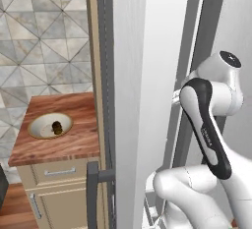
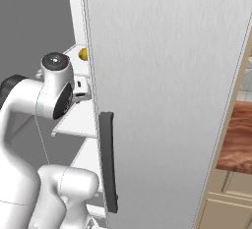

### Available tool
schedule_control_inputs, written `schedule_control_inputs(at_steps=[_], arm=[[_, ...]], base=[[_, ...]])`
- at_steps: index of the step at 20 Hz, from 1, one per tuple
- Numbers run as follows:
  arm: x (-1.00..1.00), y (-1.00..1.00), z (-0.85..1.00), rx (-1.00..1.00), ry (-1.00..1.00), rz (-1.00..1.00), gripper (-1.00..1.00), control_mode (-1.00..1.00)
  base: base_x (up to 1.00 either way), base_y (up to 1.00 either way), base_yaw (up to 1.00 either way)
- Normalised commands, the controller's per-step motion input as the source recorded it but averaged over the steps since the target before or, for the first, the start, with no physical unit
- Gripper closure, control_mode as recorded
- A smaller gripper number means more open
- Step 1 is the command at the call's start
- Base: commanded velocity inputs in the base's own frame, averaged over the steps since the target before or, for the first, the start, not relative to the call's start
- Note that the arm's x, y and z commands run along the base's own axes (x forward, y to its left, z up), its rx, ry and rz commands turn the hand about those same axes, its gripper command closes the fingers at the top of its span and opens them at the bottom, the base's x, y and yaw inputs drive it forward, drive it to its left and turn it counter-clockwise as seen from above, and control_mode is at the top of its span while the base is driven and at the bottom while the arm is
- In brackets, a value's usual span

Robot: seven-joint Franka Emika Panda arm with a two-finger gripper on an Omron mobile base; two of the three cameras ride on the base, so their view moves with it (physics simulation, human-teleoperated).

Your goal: Take the lemon, kiwi, and sweet potato from the freezer and place them in the bowl on the counter.

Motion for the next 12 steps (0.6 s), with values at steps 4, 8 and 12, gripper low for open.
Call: schedule_control_inputs(at_steps=[4,8,12], arm=[[0.32,0.11,0.18,0.01,-0.11,0.03,-1.00,-1.00],[0.45,0.25,0.23,0.00,-0.08,0.00,-1.00,-1.00],[0.54,0.24,0.29,0.00,-0.02,0.00,-1.00,-1.00]], base=[[0.00,0.00,0.00],[0.00,0.00,0.00],[0.00,0.00,0.00]])
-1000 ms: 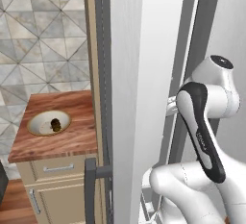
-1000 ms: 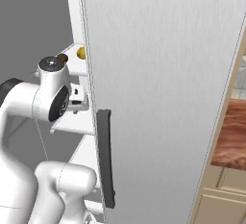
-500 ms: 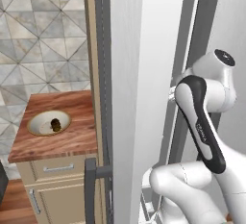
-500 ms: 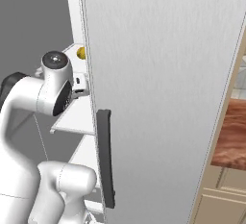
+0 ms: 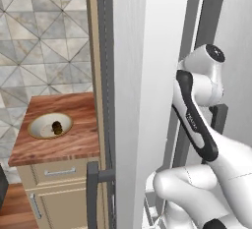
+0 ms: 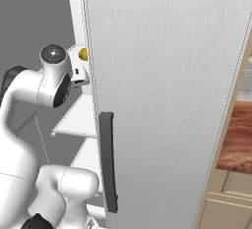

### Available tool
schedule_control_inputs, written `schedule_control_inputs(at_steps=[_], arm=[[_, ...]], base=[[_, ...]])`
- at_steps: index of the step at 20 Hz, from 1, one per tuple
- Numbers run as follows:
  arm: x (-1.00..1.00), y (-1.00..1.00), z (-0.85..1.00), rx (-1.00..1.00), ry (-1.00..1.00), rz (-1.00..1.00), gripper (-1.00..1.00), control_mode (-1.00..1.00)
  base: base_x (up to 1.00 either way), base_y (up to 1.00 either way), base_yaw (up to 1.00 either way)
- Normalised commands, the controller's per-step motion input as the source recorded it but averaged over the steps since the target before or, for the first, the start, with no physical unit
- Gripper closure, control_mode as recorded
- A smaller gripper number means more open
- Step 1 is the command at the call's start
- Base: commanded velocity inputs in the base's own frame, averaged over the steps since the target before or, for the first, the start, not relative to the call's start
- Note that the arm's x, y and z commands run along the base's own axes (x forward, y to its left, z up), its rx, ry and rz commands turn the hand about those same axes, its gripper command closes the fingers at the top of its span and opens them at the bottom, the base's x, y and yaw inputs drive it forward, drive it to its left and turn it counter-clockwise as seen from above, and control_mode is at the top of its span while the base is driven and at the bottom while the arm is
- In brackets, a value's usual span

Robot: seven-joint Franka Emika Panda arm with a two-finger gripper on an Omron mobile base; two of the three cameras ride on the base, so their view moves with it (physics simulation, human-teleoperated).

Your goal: Take the lemon, kiwi, and sweet potato from the freezer and place them in the bowl on the counter.

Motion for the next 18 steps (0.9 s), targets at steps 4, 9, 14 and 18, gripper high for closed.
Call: schedule_control_inputs(at_steps=[4,9,14,18], arm=[[0.61,0.21,0.28,0.00,0.00,0.00,-1.00,-1.00],[0.53,0.20,0.30,0.00,0.00,0.00,-1.00,-1.00],[0.52,0.22,0.27,0.00,0.00,0.00,-1.00,-1.00],[0.58,0.25,0.00,0.00,0.00,0.00,-1.00,-1.00]], base=[[0.00,0.00,0.00],[0.00,0.00,0.00],[0.00,0.00,0.00],[0.00,0.00,0.00]])
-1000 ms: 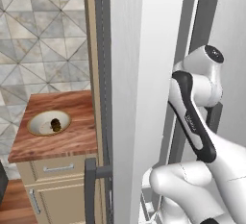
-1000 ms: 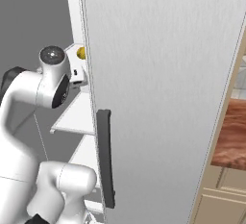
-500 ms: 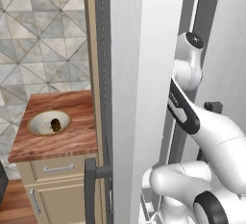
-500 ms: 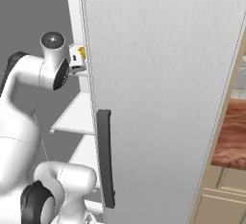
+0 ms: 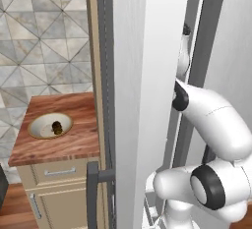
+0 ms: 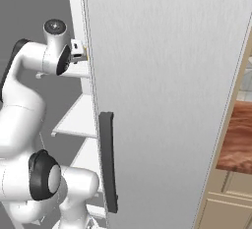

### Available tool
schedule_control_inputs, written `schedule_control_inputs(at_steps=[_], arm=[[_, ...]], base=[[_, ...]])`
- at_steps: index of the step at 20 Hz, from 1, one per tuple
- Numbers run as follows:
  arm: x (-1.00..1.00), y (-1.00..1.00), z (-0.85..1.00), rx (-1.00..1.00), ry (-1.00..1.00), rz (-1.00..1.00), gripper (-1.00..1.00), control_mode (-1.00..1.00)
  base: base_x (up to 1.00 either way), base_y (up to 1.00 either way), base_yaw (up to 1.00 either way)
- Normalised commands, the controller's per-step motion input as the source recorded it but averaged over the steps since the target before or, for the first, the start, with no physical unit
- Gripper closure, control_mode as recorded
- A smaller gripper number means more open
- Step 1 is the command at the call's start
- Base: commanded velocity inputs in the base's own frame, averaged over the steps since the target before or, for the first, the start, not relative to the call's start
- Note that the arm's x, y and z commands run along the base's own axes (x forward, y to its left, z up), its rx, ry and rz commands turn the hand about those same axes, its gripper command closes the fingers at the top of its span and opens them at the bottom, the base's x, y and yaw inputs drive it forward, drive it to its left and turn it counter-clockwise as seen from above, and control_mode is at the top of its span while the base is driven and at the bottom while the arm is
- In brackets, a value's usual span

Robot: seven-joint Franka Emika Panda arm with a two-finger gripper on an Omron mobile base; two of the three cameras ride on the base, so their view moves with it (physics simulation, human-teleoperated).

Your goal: Take the lemon, kiwi, and sweet potato from the freezer and place them in the bowl on the counter.

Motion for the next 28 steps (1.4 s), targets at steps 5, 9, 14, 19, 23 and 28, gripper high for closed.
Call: schedule_control_inputs(at_steps=[5,9,14,19,23,28], arm=[[0.48,0.20,0.00,0.00,0.00,0.00,-1.00,-1.00],[0.37,0.17,0.00,0.00,0.00,0.00,-1.00,-1.00],[0.18,0.21,-0.01,0.00,0.02,0.00,-1.00,-1.00],[-0.02,0.16,-0.06,0.00,0.07,0.00,-1.00,-1.00],[-0.01,0.10,-0.16,0.00,0.06,0.00,-1.00,-1.00],[0.00,0.10,-0.24,0.00,0.02,0.00,-1.00,-1.00]], base=[[0.00,0.00,0.00],[0.00,0.00,0.00],[0.00,0.00,0.00],[0.00,0.00,0.00],[0.00,0.00,0.00],[0.00,0.00,0.00]])
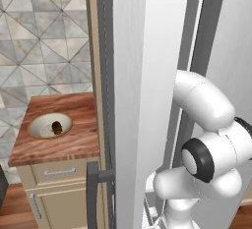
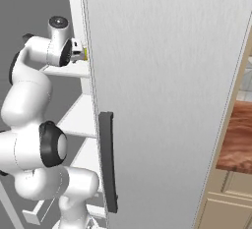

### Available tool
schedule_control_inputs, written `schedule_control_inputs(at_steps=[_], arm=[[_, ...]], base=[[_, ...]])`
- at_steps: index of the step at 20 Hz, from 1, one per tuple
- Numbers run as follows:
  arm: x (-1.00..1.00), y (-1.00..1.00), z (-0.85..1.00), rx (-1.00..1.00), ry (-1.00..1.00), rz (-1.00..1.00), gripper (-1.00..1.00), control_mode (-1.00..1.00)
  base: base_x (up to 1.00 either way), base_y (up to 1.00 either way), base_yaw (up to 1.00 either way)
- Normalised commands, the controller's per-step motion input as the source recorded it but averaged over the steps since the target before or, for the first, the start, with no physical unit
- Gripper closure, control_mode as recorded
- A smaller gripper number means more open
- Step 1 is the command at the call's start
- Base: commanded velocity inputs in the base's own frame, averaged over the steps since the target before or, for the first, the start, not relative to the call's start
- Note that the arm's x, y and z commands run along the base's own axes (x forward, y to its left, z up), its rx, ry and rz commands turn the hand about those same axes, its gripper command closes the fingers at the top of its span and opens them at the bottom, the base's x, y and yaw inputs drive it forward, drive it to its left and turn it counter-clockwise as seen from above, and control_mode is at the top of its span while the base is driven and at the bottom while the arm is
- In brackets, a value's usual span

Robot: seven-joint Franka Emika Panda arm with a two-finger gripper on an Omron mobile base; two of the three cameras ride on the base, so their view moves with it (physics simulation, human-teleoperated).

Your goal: Take the lemon, kiwi, and sweet potato from the freezer and place them in the bowl on the counter.

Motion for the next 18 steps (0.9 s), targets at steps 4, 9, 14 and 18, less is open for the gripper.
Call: schedule_control_inputs(at_steps=[4,9,14,18], arm=[[0.00,0.10,-0.22,0.00,0.00,0.00,1.00,-1.00],[-0.02,-0.16,-0.01,0.00,-0.07,0.00,1.00,-1.00],[-0.15,-0.54,0.09,0.00,-0.14,0.00,1.00,-1.00],[-0.59,-0.26,0.14,0.00,-0.05,-0.05,1.00,-1.00]], base=[[0.00,0.00,0.00],[0.00,0.00,0.00],[0.00,0.00,0.00],[0.00,0.00,0.00]])
